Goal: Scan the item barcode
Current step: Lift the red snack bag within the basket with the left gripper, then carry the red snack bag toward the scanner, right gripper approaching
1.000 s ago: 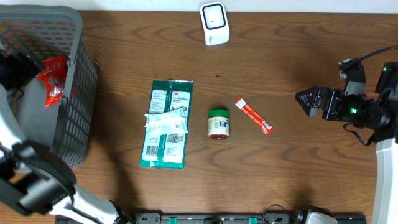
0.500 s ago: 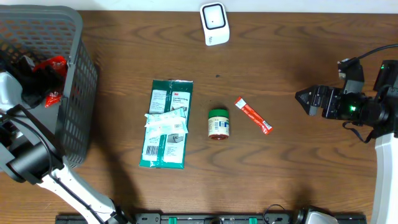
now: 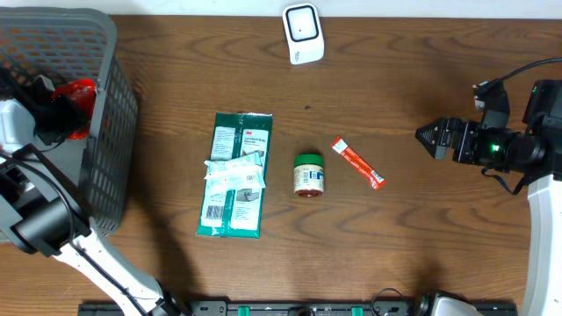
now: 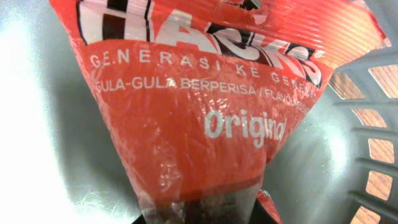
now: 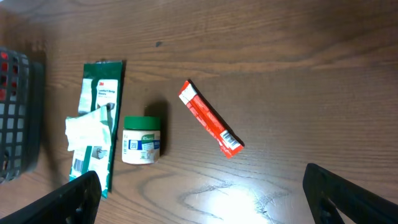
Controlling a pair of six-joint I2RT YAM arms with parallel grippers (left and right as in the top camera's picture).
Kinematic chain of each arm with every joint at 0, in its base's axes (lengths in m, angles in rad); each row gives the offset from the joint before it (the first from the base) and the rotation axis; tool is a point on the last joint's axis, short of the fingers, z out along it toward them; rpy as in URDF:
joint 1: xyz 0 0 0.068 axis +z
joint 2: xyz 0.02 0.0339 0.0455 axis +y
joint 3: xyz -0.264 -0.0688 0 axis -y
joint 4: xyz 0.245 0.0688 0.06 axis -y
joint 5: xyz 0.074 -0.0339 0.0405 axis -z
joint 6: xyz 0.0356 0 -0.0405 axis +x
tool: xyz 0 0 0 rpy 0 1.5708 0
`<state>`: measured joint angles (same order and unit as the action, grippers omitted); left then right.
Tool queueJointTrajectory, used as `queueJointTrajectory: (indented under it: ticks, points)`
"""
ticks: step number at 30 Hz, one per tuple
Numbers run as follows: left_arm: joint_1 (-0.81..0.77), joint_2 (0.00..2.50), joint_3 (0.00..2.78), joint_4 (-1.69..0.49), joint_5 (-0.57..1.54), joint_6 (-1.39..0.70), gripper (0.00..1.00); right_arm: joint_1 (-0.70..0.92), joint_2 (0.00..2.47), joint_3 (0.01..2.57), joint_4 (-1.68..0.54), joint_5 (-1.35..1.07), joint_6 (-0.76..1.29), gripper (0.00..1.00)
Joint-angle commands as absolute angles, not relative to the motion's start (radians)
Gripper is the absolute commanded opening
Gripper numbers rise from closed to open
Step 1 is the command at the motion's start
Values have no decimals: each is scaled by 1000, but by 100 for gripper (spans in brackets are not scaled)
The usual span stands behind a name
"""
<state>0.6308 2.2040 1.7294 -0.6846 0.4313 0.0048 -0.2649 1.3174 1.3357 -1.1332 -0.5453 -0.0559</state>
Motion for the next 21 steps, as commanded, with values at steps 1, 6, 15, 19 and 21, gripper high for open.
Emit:
queueJointTrajectory:
  ticks: [1,6,15,19,21]
  points:
    - [635,2143,1711,-702,407,6,8,-268,1315,1345,-1134,-552,-68,99]
    - [652,1939,1711,-702,408,2,7,-268,1315,1345,-1134,-572,-68,99]
    - [669,1607,1711,-704,412,-109,7,-268,1314,1346,-1131,-619,-68,99]
    - [666,1478,1711,-744,543,-127,7,-268,1315,1346,-1128,-717,-69,99]
    - [663,1422,1711,-778,656,-146,7,-268,1315,1346,-1116,-797,-69,99]
